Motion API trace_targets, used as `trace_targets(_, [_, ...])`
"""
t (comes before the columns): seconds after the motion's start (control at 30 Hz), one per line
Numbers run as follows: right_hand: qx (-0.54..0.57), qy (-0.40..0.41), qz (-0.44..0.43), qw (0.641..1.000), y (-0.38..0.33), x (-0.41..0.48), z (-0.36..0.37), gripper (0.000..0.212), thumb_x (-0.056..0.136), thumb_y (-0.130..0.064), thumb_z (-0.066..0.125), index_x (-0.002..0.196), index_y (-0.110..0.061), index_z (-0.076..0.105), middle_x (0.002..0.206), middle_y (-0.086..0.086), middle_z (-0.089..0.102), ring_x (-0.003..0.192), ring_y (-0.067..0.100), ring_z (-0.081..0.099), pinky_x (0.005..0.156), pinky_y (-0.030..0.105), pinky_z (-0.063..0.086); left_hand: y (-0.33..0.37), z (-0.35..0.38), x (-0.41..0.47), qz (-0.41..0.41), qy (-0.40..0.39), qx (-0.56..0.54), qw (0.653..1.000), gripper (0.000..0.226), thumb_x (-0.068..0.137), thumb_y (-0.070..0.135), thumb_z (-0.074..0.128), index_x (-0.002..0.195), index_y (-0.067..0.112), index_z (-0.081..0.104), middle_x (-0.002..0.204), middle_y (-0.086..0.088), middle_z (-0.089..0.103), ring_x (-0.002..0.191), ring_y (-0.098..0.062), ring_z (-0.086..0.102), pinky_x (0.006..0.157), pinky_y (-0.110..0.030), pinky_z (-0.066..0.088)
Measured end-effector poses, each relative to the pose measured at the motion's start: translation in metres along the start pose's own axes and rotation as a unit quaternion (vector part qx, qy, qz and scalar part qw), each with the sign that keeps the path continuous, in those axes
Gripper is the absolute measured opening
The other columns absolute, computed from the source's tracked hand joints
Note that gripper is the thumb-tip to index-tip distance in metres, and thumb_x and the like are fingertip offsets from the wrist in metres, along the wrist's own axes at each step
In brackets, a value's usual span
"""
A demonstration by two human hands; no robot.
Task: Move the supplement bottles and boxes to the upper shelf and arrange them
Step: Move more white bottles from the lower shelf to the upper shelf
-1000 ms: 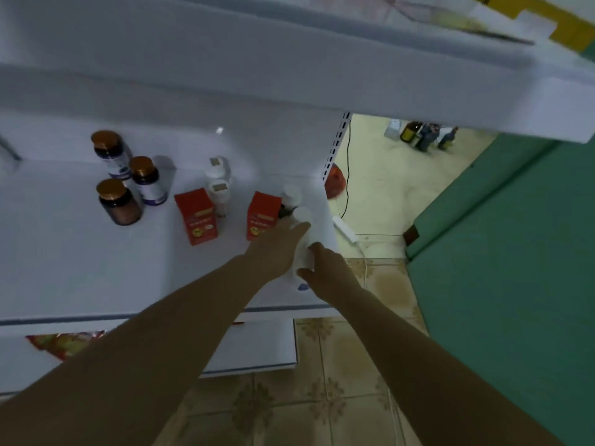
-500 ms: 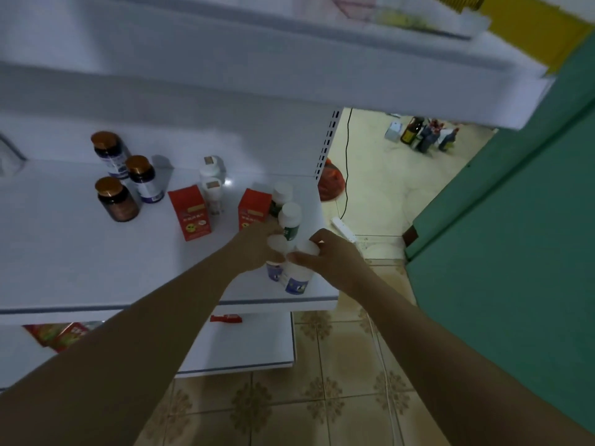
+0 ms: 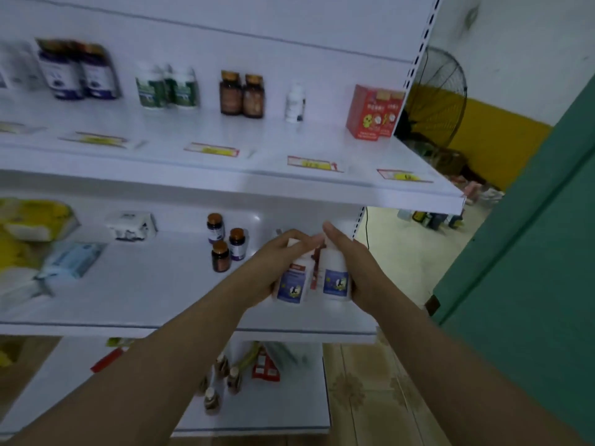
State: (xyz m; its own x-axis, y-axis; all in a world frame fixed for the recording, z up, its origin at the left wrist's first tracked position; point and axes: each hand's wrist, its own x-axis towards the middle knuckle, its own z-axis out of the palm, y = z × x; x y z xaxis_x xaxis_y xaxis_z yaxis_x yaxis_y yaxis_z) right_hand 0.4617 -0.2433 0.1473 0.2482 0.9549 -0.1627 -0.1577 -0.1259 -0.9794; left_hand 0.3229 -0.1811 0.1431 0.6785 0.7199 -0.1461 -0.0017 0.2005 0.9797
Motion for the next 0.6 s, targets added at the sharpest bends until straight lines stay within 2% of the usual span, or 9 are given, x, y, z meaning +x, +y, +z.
trace_targets(0.1, [0.048,-0.020,-0.029,0.998,-0.035,-0.015,0.029,0.056,0.065,-0.050,0.073,0.103,-0.009,0.064,0.096,0.020,0.065,0.078,0.033,0.064,0.083,0.047,0.053,0.036,-0.005,-0.027,0.034,0.020,-0.037,0.999,0.029,0.081,0.043,0.065,0.089,0.016,0.057,0.098,-0.016,0.067,0.090,-0.033,0.065,0.086,-0.052,0.052])
trace_targets(0.2, [0.061,-0.044,-0.066,0.995,-0.068,-0.025,0.054,0.048,0.066,-0.048,0.075,0.094,-0.010,0.065,0.083,0.014,0.066,0.067,0.028,0.065,0.069,0.037,0.056,0.075,-0.017,-0.056,0.084,0.034,-0.043,0.995,0.026,0.081,0.044,0.066,0.080,0.020,0.057,0.086,-0.011,0.069,0.076,-0.027,0.067,0.083,-0.048,0.053])
trace_targets(0.37, [0.014,-0.071,-0.133,0.988,-0.114,-0.042,0.116,0.036,0.081,-0.046,0.063,0.065,-0.014,0.062,0.065,0.010,0.060,0.054,0.024,0.058,0.061,0.031,0.052,0.129,-0.055,-0.109,0.153,0.073,-0.013,0.985,0.027,0.084,0.044,0.063,0.078,0.020,0.051,0.071,-0.010,0.065,0.063,-0.026,0.062,0.077,-0.044,0.052])
trace_targets(0.47, [0.010,-0.090,-0.156,0.984,-0.131,-0.047,0.161,0.032,0.083,-0.042,0.064,0.065,-0.016,0.064,0.062,0.008,0.062,0.050,0.021,0.060,0.060,0.031,0.052,0.151,-0.082,-0.137,0.182,0.095,-0.010,0.979,0.026,0.081,0.044,0.066,0.085,0.020,0.057,0.076,-0.011,0.066,0.060,-0.023,0.063,0.074,-0.040,0.053])
trace_targets(0.6, [0.021,-0.151,-0.178,0.972,-0.141,-0.045,0.216,0.018,0.085,-0.038,0.063,0.081,-0.022,0.071,0.076,0.006,0.069,0.059,0.021,0.066,0.066,0.033,0.054,0.169,-0.121,-0.170,0.199,0.096,-0.026,0.975,0.030,0.083,0.040,0.065,0.099,0.015,0.059,0.073,-0.011,0.066,0.050,-0.018,0.062,0.053,-0.025,0.052])
